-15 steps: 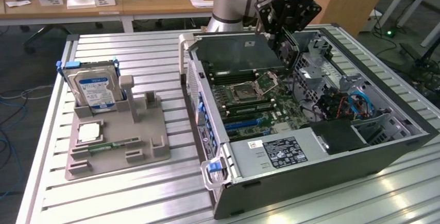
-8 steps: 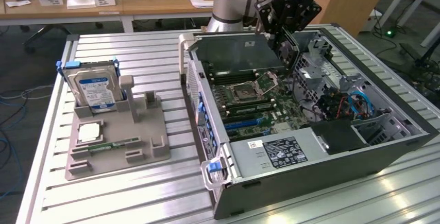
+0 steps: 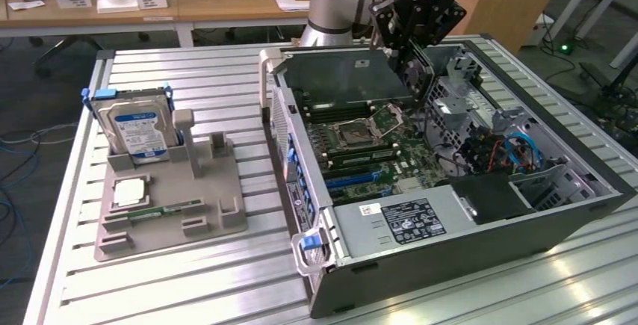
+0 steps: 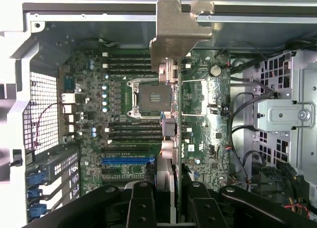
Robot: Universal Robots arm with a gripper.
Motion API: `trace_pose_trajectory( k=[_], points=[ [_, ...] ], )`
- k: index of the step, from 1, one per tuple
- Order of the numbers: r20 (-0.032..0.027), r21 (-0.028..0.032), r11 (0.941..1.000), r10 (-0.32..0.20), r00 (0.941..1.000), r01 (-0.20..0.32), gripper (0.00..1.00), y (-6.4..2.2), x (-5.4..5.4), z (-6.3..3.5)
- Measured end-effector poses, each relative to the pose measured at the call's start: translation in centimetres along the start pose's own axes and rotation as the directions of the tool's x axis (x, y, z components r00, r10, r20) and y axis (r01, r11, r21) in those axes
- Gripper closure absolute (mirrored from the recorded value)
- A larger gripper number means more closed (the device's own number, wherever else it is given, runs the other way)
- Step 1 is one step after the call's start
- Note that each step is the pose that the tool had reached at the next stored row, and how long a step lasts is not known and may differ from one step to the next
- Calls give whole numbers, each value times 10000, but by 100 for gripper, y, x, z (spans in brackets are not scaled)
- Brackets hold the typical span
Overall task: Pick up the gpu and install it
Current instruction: 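Insert the gpu into the slot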
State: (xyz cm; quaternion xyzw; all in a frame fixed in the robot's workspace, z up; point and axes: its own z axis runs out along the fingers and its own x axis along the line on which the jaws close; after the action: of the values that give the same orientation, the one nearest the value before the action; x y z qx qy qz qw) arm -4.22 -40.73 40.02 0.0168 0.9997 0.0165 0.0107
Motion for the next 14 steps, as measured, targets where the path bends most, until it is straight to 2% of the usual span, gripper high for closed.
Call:
trace_pose_trajectory(
  k=[3,6,11,14],
  points=[
    [-16,-12,9987,-503,9987,503,72,0,0,0],
    [-34,-24,9946,-1037,9946,1037,72,0,0,0],
    [-58,-44,9829,-1842,9829,1842,72,0,0,0],
    [-74,-54,9718,-2359,9718,2358,72,0,0,0]
  ],
)
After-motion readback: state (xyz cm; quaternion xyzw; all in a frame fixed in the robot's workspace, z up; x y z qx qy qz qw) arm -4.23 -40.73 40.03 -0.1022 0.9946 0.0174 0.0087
